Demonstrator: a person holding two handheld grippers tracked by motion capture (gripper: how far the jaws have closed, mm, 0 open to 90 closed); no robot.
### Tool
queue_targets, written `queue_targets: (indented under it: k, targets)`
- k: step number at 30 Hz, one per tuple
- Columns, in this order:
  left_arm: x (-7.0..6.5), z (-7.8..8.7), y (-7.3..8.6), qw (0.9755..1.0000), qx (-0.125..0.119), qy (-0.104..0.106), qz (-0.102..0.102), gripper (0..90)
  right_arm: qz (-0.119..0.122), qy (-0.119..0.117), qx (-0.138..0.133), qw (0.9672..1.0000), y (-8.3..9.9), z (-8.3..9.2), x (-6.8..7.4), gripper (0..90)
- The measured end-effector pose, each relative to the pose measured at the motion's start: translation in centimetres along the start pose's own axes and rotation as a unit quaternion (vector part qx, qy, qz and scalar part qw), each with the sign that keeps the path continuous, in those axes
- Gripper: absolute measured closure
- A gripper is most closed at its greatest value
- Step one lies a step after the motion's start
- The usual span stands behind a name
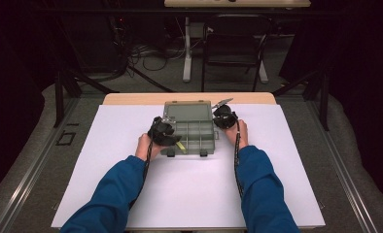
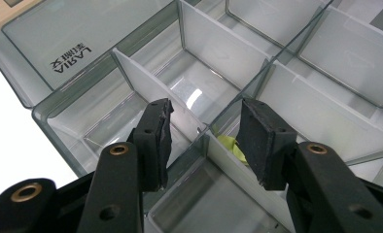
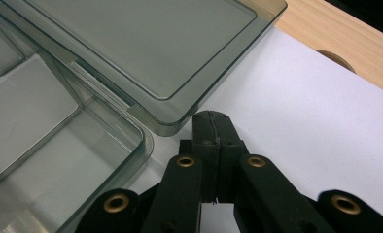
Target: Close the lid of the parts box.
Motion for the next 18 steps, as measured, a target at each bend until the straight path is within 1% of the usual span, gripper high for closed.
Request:
queue_targets:
  k: [5, 6, 7, 12, 13, 15, 17, 18]
  targets:
    - [0.03, -0.02, 0.03, 1.0, 0.0, 0.003, -0.002, 55.4, -0.001, -0.001, 0.005, 1.0, -0.27, -0.16, -0.18, 90.0]
    - [0.03, -0.02, 0.03, 1.0, 0.0, 0.003, -0.002, 55.4, -0.009, -0.001, 0.007, 0.9999, -0.3, -0.17, -0.14, 90.0]
    - [0.03, -0.02, 0.03, 1.0, -0.001, 0.003, -0.002, 55.4, -0.007, -0.001, 0.006, 1.0, -0.36, -0.22, -0.21, 90.0]
    - [0.02, -0.04, 0.04, 1.0, -0.002, 0.004, -0.002, 55.3, -0.025, -0.005, -0.005, 0.9997, -0.52, -0.48, -0.36, 90.0]
    - [0.02, -0.03, 0.04, 1.0, -0.001, 0.003, -0.002, 55.3, -0.033, -0.008, -0.005, 0.9994, -0.55, -0.5, -0.38, 90.0]
    - [0.01, -0.03, 0.05, 1.0, -0.002, 0.003, -0.002, 55.3, -0.033, -0.005, -0.008, 0.9994, -0.62, -0.56, -0.41, 90.0]
    - [0.0, -0.04, 0.05, 1.0, -0.002, 0.003, -0.002, 55.3, -0.035, -0.001, 0.0, 0.9994, -0.61, -0.5, -0.45, 90.0]
    - [0.0, -0.04, 0.05, 1.0, -0.002, 0.003, -0.002, 55.3, -0.038, -0.004, -0.008, 0.9992, -0.69, -0.61, -0.48, 90.0]
Point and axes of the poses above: each handheld gripper's, and its own axes: z roughly backward along the jaws, y roughly out of its underside, x roughly to its left, the point moved 6 cm from there along -z, roughly forward along the jaws, and after that the axes turned 3 degrees about x, right-handed, at the moved point
